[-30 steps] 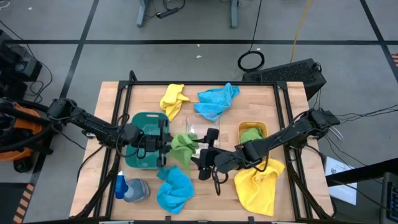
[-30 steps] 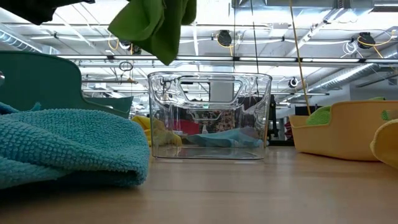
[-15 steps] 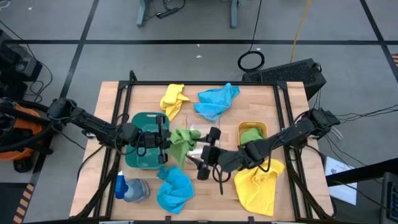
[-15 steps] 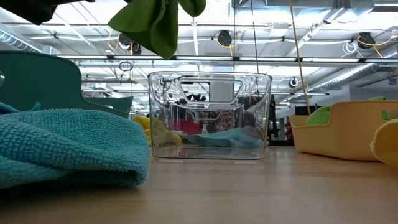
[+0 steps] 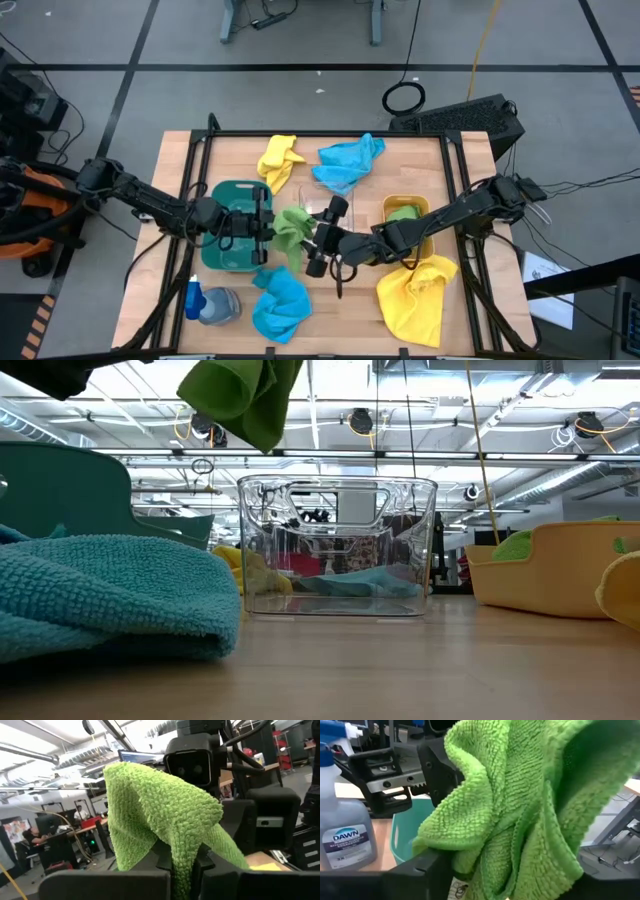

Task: Sort microfiber towel by color & place in baskets
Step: Put the green microfiber towel into the yellow bin

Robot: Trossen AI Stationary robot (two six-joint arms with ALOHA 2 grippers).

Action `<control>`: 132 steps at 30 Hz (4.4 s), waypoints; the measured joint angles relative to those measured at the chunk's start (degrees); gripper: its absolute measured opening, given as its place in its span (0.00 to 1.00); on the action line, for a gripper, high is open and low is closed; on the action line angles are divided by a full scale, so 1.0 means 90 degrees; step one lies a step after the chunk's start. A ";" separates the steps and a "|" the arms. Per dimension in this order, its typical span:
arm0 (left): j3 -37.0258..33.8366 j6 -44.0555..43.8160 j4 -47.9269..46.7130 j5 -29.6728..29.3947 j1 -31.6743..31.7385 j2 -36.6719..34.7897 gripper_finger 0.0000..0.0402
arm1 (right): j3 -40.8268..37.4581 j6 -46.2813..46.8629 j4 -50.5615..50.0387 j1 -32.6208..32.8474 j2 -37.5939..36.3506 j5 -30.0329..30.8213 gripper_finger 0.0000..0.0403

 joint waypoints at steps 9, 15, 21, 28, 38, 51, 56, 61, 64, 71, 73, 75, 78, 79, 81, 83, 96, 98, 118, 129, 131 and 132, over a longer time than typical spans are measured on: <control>0.0000 -0.0035 -0.0186 0.0488 0.0000 0.0000 0.09 | -0.0002 -0.0045 -0.0056 -0.0055 0.0026 -0.0334 0.16; 0.0002 -0.0327 -0.0352 0.0565 0.0000 -0.0001 0.28 | -0.0002 -0.0287 -0.0105 -0.0027 0.0019 -0.0078 0.07; 0.0002 -0.0293 -0.0487 0.0522 -0.0007 -0.0002 0.45 | -0.0002 -0.0369 -0.0577 -0.0026 -0.0067 0.0874 0.12; 0.0002 -0.0267 -0.0854 0.0018 -0.0046 -0.0319 0.50 | -0.0002 -0.0514 -0.1303 0.0025 -0.0079 0.1227 0.08; 0.0002 -0.0614 -0.1924 0.0001 -0.0260 -0.1552 0.50 | -0.0002 -0.0966 -0.1545 0.0303 -0.0079 0.1203 0.09; 0.0011 -0.1453 -0.1114 0.0058 -0.0104 -0.0582 0.50 | -0.0002 -0.1508 -0.1234 0.0414 -0.0079 0.0746 0.09; 0.0192 -0.1510 -0.1391 0.0191 0.0143 -0.0224 0.50 | -0.0002 -0.1536 -0.1032 0.0416 -0.0079 0.1193 0.10; 0.0282 -0.1673 -0.1428 0.0518 0.0218 0.0002 0.50 | -0.0002 -0.1585 -0.1039 0.0409 -0.0079 0.1760 0.15; 0.0284 -0.1676 -0.1430 0.0570 0.0214 0.0015 0.50 | -0.0002 -0.1591 -0.1041 0.0392 -0.0079 0.1860 0.19; 0.0284 -0.1841 -0.1387 0.0753 0.0214 0.0004 0.50 | -0.0002 -0.1982 -0.1047 0.0389 -0.0079 0.1911 0.24; 0.0284 -0.1846 -0.1350 0.0747 0.0216 -0.0065 0.50 | -0.0002 -0.2018 -0.1058 0.0387 -0.0080 0.1896 0.24; 0.0287 -0.1847 -0.1351 0.0851 0.0216 -0.0103 0.50 | -0.0002 -0.2017 -0.1120 0.0387 -0.0081 0.1892 0.23; 0.0287 -0.2048 -0.1493 0.1321 0.0214 -0.0099 0.50 | -0.0002 -0.2031 -0.1134 0.0389 -0.0081 0.1891 0.23; 0.0287 -0.2141 -0.1513 0.1400 0.0216 -0.0097 0.50 | -0.0002 -0.2055 -0.1133 0.0387 -0.0080 0.1893 0.23; 0.0287 -0.2151 -0.1703 0.1358 0.0216 -0.0102 0.50 | -0.0002 -0.2091 -0.1134 0.0387 -0.0081 0.1893 0.23; 0.0287 -0.2120 -0.1941 0.1109 0.0246 -0.0091 0.50 | -0.0005 -0.2127 -0.1126 0.0385 -0.0080 0.1898 0.23; 0.0283 -0.1047 -0.1833 0.0476 0.0453 -0.0036 0.25 | -0.0005 -0.1021 -0.0719 0.0349 -0.0086 0.0893 0.33; 0.0279 -0.0970 -0.1773 0.0589 0.0452 -0.0036 0.11 | -0.0005 -0.0773 -0.0720 0.0329 -0.0100 0.0719 0.38; 0.0277 -0.0150 -0.0635 -0.0427 0.0169 -0.0036 0.00 | -0.0012 0.0887 -0.0744 0.0331 -0.0387 -0.0177 0.65; 0.0287 -0.0097 -0.0781 0.0077 0.0030 -0.0044 0.00 | -0.0012 0.0458 0.0017 0.0135 -0.0385 -0.0166 0.54; 0.0287 -0.0076 -0.0876 0.0079 0.0071 -0.0044 0.00 | -0.0012 0.0410 0.0016 0.0132 -0.0385 -0.0171 0.55; 0.0287 -0.0010 -0.0934 0.0083 0.0088 -0.0044 0.00 | -0.0012 0.0356 0.0017 0.0130 -0.0385 -0.0214 0.57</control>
